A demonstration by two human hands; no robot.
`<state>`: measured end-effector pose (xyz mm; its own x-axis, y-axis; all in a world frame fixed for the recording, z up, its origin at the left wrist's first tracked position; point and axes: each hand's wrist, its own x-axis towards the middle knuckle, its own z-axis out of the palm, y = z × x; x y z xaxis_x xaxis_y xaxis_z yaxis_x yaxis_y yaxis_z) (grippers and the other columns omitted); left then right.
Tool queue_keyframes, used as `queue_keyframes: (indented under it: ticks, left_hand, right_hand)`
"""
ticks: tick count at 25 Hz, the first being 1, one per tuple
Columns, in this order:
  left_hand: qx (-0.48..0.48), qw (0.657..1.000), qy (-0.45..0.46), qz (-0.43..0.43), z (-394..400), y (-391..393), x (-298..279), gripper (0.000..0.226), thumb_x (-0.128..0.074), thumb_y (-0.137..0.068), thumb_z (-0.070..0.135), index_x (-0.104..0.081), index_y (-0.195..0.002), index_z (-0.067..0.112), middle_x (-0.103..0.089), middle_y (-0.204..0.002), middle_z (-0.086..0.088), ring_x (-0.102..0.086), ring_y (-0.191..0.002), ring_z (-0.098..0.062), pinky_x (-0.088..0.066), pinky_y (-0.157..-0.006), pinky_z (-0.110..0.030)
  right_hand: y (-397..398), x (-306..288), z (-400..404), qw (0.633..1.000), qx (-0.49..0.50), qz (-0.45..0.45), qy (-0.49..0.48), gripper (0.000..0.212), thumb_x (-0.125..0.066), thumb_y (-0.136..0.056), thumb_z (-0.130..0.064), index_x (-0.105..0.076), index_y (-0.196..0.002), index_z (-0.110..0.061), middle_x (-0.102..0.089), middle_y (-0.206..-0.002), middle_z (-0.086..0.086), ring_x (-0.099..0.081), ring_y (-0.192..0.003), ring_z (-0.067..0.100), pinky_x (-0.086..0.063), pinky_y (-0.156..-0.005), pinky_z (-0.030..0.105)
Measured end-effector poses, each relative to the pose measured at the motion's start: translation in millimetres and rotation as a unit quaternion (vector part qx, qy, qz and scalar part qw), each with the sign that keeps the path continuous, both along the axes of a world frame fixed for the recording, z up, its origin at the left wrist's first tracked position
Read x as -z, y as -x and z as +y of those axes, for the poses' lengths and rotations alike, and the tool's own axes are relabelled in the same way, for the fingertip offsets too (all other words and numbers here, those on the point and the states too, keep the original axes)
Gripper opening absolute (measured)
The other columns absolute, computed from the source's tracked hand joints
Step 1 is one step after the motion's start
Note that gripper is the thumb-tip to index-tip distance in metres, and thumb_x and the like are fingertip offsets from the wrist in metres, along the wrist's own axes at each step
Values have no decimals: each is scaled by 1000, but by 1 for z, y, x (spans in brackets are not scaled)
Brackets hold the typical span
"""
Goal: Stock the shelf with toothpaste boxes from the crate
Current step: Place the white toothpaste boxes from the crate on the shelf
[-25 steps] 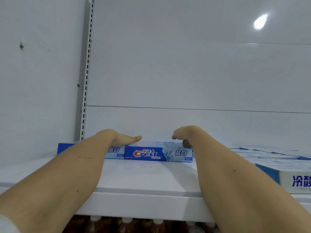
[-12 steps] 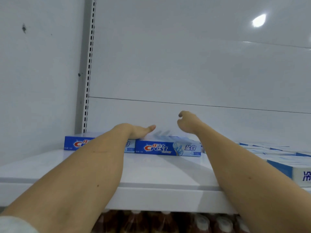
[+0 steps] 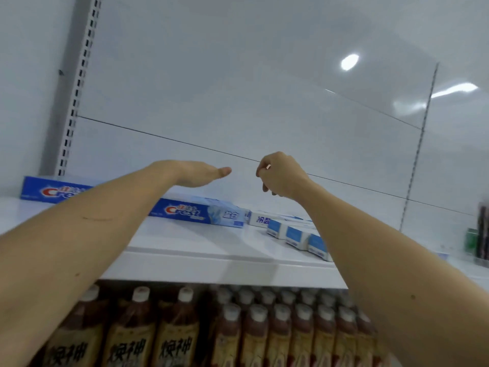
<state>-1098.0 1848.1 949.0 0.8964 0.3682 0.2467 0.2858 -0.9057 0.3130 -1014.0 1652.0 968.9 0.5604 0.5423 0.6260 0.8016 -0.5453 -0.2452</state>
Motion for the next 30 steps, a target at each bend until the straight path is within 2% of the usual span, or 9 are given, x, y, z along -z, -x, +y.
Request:
queue_keyframes:
  ticks: [5,8,10,13,15,17,19,23,30]
  left_hand:
    - [7,1000,5,-10,-63,0,5,80,-14,-94,71,-23,-156,21,-21,-163,0,-21,-149,-23,-11,-122,-44]
    - [9,1000,22,2,-116,-8,12,79,-17,-93,71,-22,-156,24,-19,-163,3,-21,-149,-21,-12,-122,-44]
    - [20,998,53,1,-155,-13,13,81,-20,-90,75,-21,-156,28,-17,-163,7,-19,-149,-18,-15,-122,-46]
    - [29,995,90,16,-216,-21,19,78,-28,-87,77,-24,-154,36,-19,-162,14,-21,-148,-17,-26,-116,-55]
    - [34,996,77,34,-245,-25,24,74,-34,-88,75,-29,-151,38,-23,-160,16,-24,-146,-15,-30,-114,-56]
    - [26,997,39,59,-262,-33,29,80,-41,-85,76,-28,-152,36,-21,-160,15,-22,-147,-13,-24,-118,-51]
    - [13,997,-1,81,-270,-41,34,85,-48,-81,77,-27,-152,36,-22,-161,14,-22,-147,-12,-17,-121,-42]
    - [-23,992,-50,113,-271,-57,39,84,-56,-81,72,-26,-152,39,-25,-159,12,-27,-144,-13,-21,-117,-33]
    - [-59,977,-98,181,-228,-83,36,86,-46,-82,78,-13,-154,43,-24,-160,9,-28,-145,-20,-21,-118,-37]
  right_hand:
    - [-25,2,-68,999,-14,29,-18,29,-40,-85,-11,-69,-87,-16,-73,-71,2,-72,-74,29,-62,-67,40]
    - [-38,-2,-113,995,-61,79,-6,25,-42,-94,-20,-67,-98,-14,-72,-86,5,-66,-78,26,-58,-64,34]
    - [-46,-4,-148,986,-86,121,70,36,-39,-100,-39,-62,-114,-14,-68,-105,6,-62,-88,22,-56,-72,35]
    - [-64,-2,-198,957,-93,173,212,60,-35,-96,-61,-45,-140,-21,-53,-133,3,-55,-115,23,-53,-93,43]
    - [-79,0,-218,941,-99,161,281,63,-49,-93,-58,-39,-145,-25,-43,-146,1,-48,-128,25,-49,-100,46]
    - [-96,3,-230,926,-87,139,340,64,-66,-89,-43,-39,-146,-29,-36,-152,2,-43,-134,26,-47,-104,45]
    - [-110,8,-232,911,-45,88,400,70,-73,-85,-35,-38,-146,-30,-39,-151,4,-46,-132,28,-45,-106,44]
    - [-130,19,-222,891,30,-55,450,77,-75,-81,-36,-38,-148,-25,-44,-147,-1,-48,-131,27,-39,-110,46]
    - [-151,24,-180,909,-16,-62,412,53,-80,-77,-31,-63,-127,-25,-66,-119,-3,-61,-107,21,-48,-99,40]
